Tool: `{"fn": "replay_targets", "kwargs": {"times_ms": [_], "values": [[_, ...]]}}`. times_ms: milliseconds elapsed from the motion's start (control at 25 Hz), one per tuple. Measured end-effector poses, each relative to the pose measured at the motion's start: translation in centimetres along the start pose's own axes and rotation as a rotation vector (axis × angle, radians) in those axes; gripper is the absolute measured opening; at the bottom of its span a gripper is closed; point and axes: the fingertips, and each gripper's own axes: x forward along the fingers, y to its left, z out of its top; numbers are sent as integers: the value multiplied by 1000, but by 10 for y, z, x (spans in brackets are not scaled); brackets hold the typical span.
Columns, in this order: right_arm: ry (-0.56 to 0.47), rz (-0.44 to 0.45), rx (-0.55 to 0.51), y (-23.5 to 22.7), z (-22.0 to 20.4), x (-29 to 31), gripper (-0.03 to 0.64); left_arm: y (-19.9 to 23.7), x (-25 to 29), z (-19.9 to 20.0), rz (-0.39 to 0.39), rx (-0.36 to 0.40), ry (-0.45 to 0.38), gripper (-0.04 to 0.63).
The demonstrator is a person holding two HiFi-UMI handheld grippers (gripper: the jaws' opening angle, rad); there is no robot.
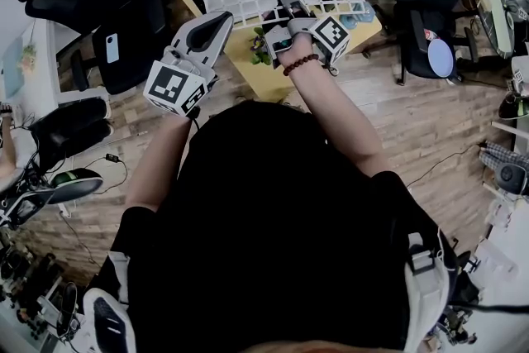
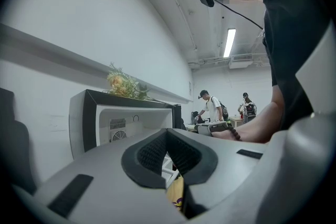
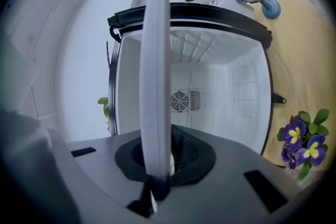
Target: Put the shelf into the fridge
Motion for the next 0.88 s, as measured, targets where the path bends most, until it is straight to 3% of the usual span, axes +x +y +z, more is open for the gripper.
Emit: {"fn": "replay_targets", "kwargs": {"times_ms": [880], "values": [[73, -11, 5, -1, 8, 28, 41, 5, 6, 2, 23, -10, -5, 18]]}}
